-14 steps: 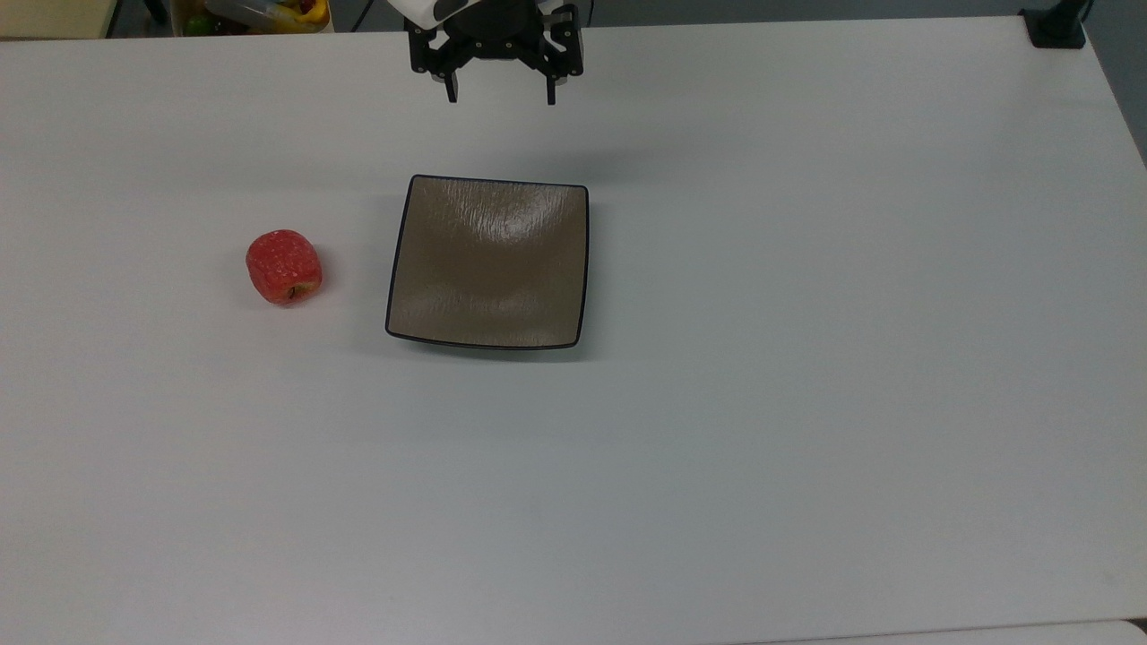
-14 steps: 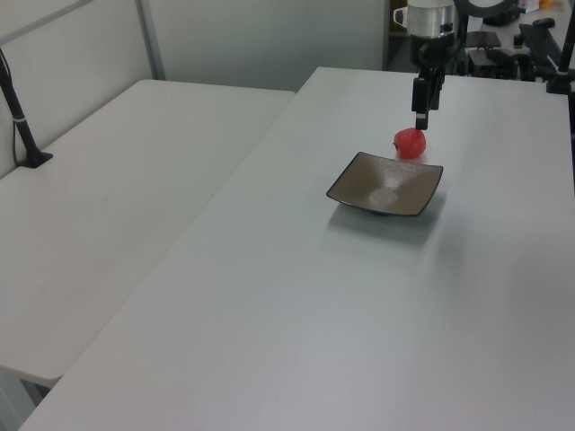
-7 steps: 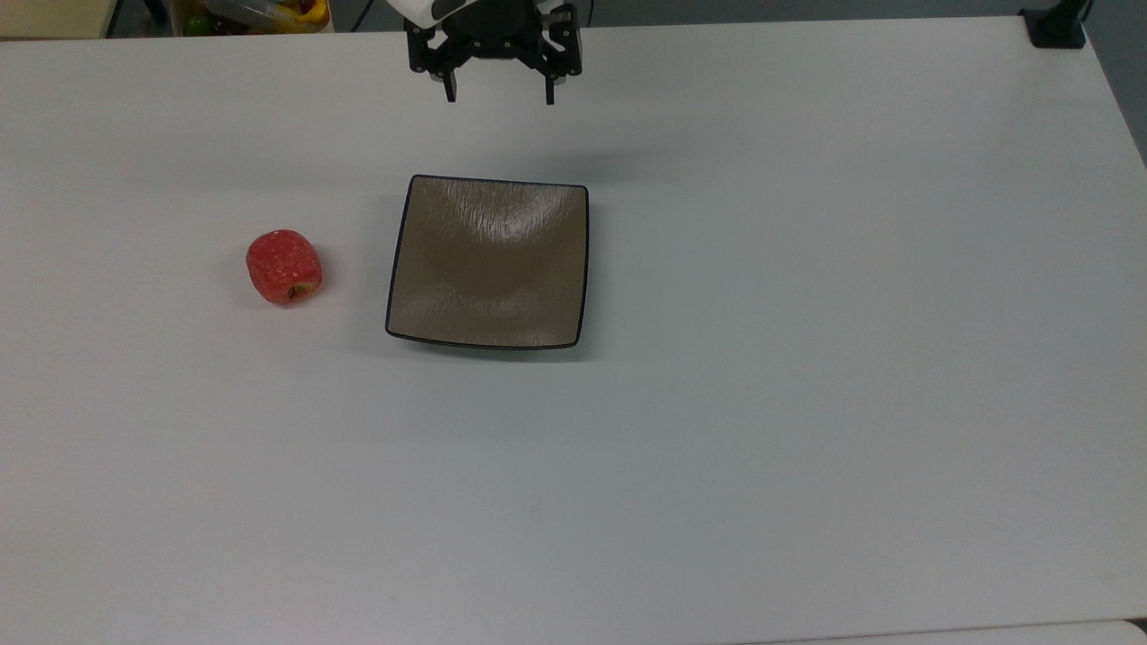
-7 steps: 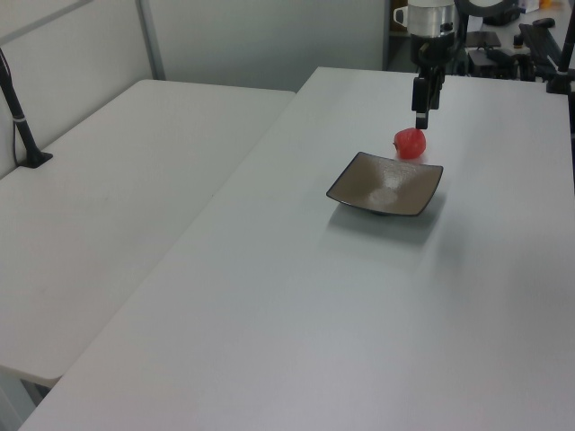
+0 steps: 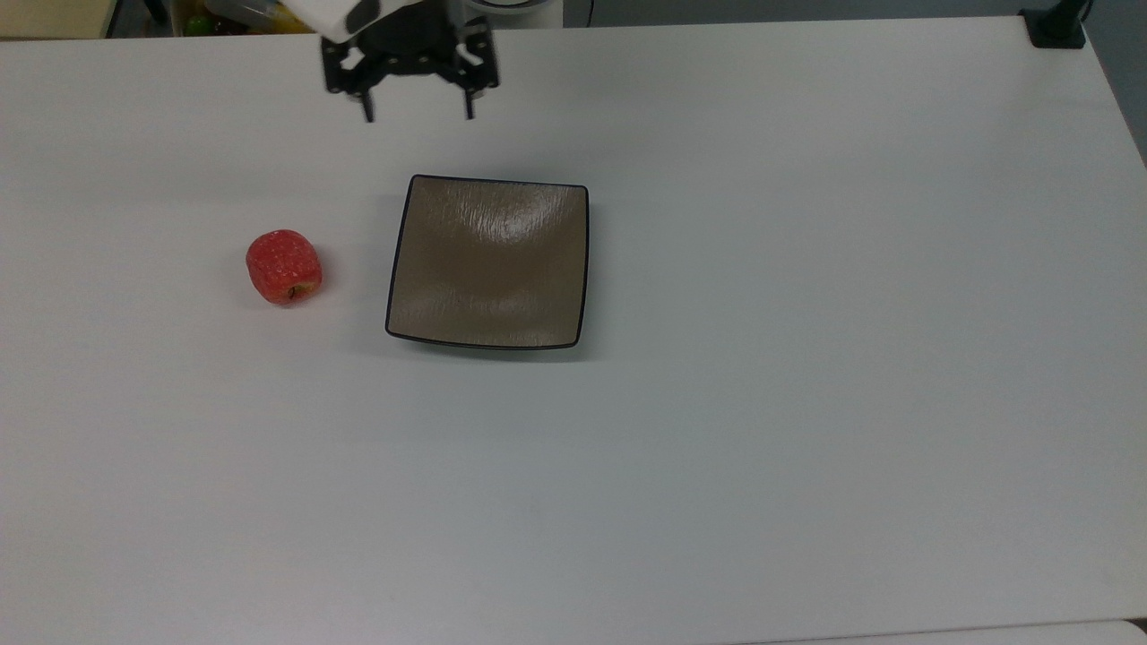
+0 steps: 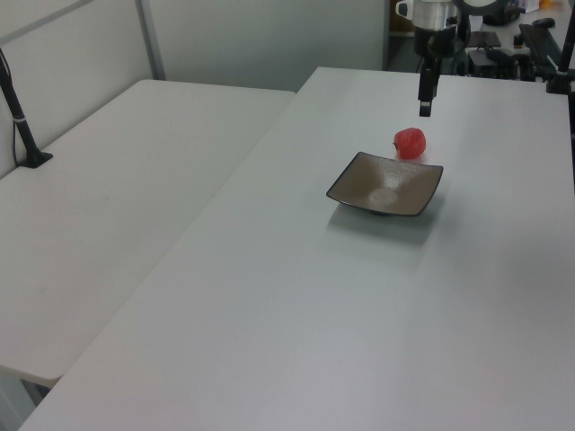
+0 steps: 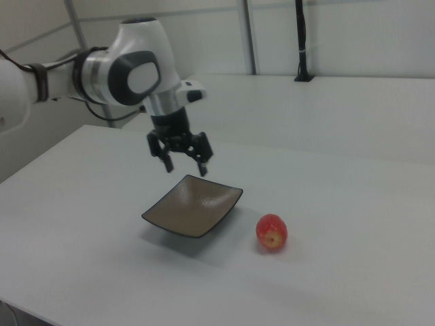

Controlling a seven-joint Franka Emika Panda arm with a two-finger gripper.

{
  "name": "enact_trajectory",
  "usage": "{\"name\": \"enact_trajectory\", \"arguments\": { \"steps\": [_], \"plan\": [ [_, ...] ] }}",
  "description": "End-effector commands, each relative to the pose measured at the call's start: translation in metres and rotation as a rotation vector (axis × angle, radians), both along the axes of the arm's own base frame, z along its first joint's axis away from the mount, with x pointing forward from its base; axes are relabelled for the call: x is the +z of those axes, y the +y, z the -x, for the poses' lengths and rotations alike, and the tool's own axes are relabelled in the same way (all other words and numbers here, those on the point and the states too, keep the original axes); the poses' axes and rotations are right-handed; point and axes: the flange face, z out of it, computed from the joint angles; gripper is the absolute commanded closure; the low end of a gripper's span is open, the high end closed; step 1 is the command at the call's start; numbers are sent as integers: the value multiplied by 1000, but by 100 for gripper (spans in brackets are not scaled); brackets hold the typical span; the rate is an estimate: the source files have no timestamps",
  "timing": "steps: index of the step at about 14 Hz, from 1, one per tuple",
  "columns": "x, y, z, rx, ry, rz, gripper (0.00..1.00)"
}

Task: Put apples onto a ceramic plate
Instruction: 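Move the open gripper over the red apple and lower it, then close the gripper on the red apple and lift it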

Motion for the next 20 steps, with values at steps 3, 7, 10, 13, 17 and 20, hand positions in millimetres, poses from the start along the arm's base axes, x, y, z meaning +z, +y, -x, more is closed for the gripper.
{"name": "enact_trajectory", "arguments": {
  "steps": [3, 7, 10, 13, 17, 20],
  "plan": [
    [-46, -79, -27, 10, -61, 85, 0],
    [-83, -103, -40, 116, -40, 142, 0],
    [-108, -112, -44, 271, 20, 195, 0],
    [-125, -119, -48, 383, 67, 229, 0],
    [-145, -117, -63, 420, 28, 252, 0],
    [-158, -122, -66, 435, 24, 270, 0]
  ]
}}
